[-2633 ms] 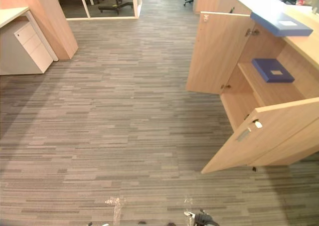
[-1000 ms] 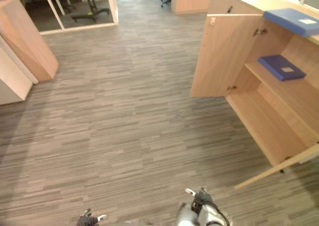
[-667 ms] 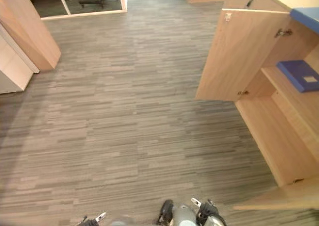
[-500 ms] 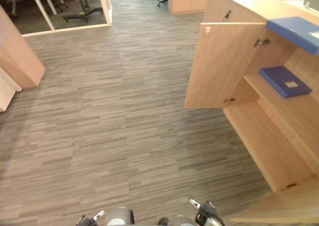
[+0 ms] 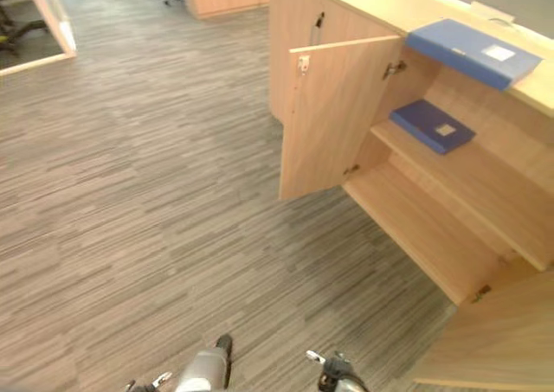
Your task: Walk over to the cabinet, pick up the folder, carry it to the office cabinet, place the folder inside the office cabinet, then close the office cabinet door
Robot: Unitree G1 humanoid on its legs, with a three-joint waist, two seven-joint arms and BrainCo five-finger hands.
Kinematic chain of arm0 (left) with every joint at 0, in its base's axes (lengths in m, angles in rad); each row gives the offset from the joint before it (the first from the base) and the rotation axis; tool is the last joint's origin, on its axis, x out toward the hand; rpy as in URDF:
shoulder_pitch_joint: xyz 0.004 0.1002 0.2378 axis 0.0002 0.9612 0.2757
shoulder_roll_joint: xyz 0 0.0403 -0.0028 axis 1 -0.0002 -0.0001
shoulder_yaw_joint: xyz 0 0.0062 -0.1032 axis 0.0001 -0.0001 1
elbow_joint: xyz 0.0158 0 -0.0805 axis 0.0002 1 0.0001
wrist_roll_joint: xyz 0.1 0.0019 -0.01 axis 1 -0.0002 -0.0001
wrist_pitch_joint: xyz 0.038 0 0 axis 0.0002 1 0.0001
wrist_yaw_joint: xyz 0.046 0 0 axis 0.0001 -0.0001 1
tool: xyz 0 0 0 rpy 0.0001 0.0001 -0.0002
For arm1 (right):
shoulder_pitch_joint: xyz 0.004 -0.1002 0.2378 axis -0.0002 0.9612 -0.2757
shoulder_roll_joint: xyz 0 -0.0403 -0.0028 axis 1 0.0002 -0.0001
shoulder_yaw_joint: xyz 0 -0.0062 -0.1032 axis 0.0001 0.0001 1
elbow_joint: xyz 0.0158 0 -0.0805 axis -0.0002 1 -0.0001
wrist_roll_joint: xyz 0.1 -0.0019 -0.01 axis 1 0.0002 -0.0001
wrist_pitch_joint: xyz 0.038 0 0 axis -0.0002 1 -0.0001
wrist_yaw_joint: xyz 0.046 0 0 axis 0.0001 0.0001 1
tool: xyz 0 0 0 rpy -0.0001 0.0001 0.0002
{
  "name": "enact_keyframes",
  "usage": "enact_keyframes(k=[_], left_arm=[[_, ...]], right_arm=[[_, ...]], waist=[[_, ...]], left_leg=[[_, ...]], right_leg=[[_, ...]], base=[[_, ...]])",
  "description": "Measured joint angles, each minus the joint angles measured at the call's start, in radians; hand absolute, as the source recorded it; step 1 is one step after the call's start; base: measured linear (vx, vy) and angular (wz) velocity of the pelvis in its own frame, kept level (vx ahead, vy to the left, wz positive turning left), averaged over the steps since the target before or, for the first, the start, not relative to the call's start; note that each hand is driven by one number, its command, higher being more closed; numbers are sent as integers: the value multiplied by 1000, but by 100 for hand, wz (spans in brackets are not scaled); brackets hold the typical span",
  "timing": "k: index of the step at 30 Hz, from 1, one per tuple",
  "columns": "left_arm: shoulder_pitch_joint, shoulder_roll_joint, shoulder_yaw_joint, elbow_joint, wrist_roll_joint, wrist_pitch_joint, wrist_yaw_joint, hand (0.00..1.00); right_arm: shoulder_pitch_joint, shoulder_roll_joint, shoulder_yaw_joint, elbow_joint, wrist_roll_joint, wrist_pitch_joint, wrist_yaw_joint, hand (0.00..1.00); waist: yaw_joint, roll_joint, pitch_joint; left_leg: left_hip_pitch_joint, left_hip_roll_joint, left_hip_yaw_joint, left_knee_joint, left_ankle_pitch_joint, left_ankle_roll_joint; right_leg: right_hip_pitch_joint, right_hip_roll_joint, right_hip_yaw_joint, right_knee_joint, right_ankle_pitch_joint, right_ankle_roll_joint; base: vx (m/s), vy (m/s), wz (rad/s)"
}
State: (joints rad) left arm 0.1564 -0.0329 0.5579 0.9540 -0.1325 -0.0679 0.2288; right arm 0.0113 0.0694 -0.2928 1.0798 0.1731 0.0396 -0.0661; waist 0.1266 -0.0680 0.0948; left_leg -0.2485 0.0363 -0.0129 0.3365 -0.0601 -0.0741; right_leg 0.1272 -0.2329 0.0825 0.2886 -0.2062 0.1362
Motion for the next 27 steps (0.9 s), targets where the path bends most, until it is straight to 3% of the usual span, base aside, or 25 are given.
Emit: enact_keyframes(k=[3, 6, 7, 9, 11, 12, 13, 14, 15, 17, 21, 24, 25, 27], left_arm=[[-4, 3, -7, 12, -2, 2, 8, 0], [9, 25, -37, 39, 8, 7, 8, 0], [10, 28, -46, 41, 11, 8, 8, 0], [7, 40, -78, 47, 23, 10, 8, 0], [-9, 52, -107, 64, 23, 12, 8, 0], [-26, 53, -110, 69, 23, 12, 7, 0], [-33, 54, -110, 71, 23, 12, 7, 0], [-38, 59, -110, 74, 23, 11, 5, 0], [-44, 57, -110, 72, 29, 9, -1, 0], [-42, 39, -107, 68, 45, 9, -13, 0], [-32, 30, -84, 48, 90, 13, -43, 0], [-32, 28, -79, 25, 102, 22, -58, 0], [-37, 24, -64, 12, 102, 28, -60, 0], [-37, 17, -43, -7, 101, 32, -60, 0]], right_arm=[[-7, -1, -41, 5, -8, 4, 14, 0], [-22, -10, -77, 17, -28, 6, 22, 0], [-23, -11, -77, 20, -29, 5, 22, 0], [-39, -18, -77, 37, -29, 1, 22, 0], [-59, -27, -78, 53, -30, -7, 22, 0], [-60, -34, -78, 51, -35, -16, 22, 0], [-60, -39, -79, 49, -35, -16, 22, 0], [-55, -47, -82, 49, -35, -16, 22, 0], [-34, -60, -102, 51, -36, -15, 22, 0], [-9, -76, -123, 49, -36, -14, 21, 0], [31, -71, -160, 30, -25, -14, 22, 0], [51, -51, -217, 10, -2, -13, 23, 0], [61, -48, -231, -1, 6, -9, 23, 0], [67, -51, -229, -8, 9, -3, 23, 0]], waist=[[-3, 6, -1], [-37, 18, -8], [-41, 21, -11], [-54, 29, -14], [-76, 37, -6], [-82, 40, 9], [-83, 39, 18], [-85, 22, 31], [-88, 16, 44], [-90, 36, 43], [-105, 46, 45], [-106, 50, 43], [-106, 54, 42], [-103, 59, 46]], left_leg=[[118, -55, 77, -53, -19, 43], [258, -85, 190, -163, -16, 79], [272, -80, 205, -181, -14, 83], [290, -46, 244, -223, -3, 78], [300, -3, 257, -263, 0, 77], [318, 15, 258, -271, -9, 64], [333, 21, 258, -273, -13, 59], [360, 13, 258, -277, -19, 46], [381, 7, 235, -277, -21, 35], [390, 22, 195, -282, -21, 30], [400, 116, 192, -277, -50, -49], [339, 183, 184, -80, -140, -85], [247, 224, 171, 146, -199, -90], [153, 266, 155, 408, -210, -91]], right_leg=[[-54, -88, -7, 152, 64, -24], [-143, -205, -212, 349, 122, -118], [-148, -210, -242, 349, 122, -117], [-175, -170, -298, 319, 90, -78], [-220, -78, -367, 270, 0, -57], [-237, -27, -396, 252, -22, -60], [-242, -7, -409, 240, -23, -61], [-246, 10, -420, 182, -18, -67], [-221, 14, -440, 173, -28, -107], [-212, 39, -452, 165, -55, -109], [-169, 148, -467, 93, -66, -132], [-106, 209, -473, 25, -70, -141], [-71, 235, -472, -6, -71, -146], [-19, 256, -454, -33, -72, -162]], base=[[237, 404, -89], [91, 281, -91], [37, 148, -84], [13, 42, -81], [-20, -88, -78], [-15, -108, -52], [7, -191, -35], [32, -205, -1], [57, -236, 9], [104, -172, 7], [167, -191, -8], [245, -143, -5], [203, -59, -4], [294, -4, -26]])
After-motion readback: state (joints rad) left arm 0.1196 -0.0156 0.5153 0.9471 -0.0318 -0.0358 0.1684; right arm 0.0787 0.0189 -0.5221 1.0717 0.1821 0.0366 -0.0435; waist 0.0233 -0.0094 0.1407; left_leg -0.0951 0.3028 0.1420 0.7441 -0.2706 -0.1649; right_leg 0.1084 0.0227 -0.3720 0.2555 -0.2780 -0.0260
